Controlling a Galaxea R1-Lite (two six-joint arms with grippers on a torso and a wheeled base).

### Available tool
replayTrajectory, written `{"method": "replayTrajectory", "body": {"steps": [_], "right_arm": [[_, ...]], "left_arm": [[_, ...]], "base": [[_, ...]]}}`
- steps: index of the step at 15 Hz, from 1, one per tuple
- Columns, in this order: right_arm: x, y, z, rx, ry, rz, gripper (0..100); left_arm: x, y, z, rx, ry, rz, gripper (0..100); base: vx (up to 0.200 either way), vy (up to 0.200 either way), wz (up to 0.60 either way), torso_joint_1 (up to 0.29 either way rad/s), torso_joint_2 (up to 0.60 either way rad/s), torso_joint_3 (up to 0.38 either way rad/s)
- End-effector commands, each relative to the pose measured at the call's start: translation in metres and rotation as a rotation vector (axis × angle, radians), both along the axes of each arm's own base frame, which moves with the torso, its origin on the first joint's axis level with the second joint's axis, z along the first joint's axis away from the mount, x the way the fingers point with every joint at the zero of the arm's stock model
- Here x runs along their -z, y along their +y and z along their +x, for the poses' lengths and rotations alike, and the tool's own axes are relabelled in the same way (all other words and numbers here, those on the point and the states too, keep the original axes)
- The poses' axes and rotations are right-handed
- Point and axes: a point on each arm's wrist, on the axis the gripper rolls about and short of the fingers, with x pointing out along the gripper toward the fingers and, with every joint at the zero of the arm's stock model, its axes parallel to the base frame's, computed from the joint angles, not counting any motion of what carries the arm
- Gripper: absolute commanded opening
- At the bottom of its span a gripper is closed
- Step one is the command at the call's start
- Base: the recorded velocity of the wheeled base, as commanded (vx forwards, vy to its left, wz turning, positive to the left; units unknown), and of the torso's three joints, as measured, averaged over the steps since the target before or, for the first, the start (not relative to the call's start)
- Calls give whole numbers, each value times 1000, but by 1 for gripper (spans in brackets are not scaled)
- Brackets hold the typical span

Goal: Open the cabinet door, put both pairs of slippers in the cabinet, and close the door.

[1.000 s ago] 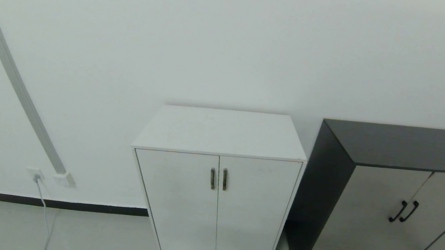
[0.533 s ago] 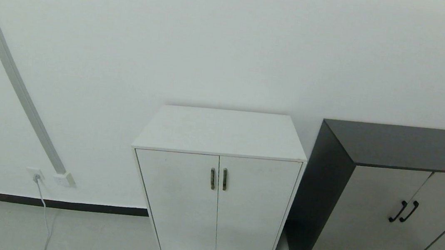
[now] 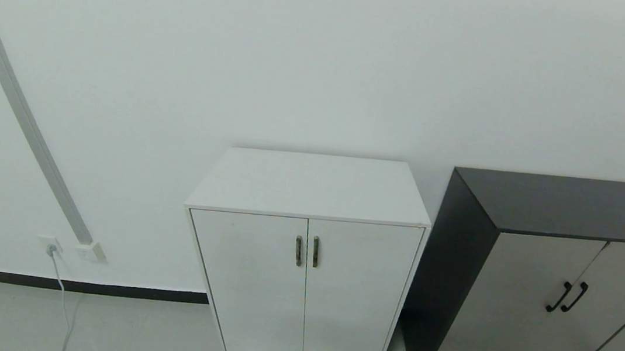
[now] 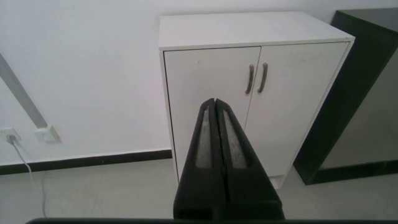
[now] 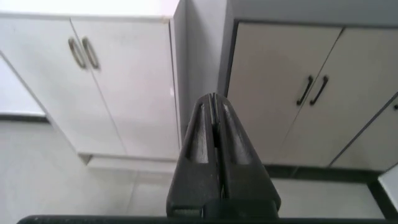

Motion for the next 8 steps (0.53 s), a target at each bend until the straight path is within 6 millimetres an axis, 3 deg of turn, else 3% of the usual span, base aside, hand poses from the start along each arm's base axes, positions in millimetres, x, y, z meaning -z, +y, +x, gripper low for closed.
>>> {"method": "replayTrajectory", "body": {"steps": [1,8], "right_arm": [[1,0,-3,0,-43,23,0],[1,0,-3,19,-42,59,0]], "left_arm": [[0,0,0,-1,0,0,0],[0,0,0,-1,0,0,0]], "base": [[0,0,0,0,0,0],[0,0,0,0,0,0]]}}
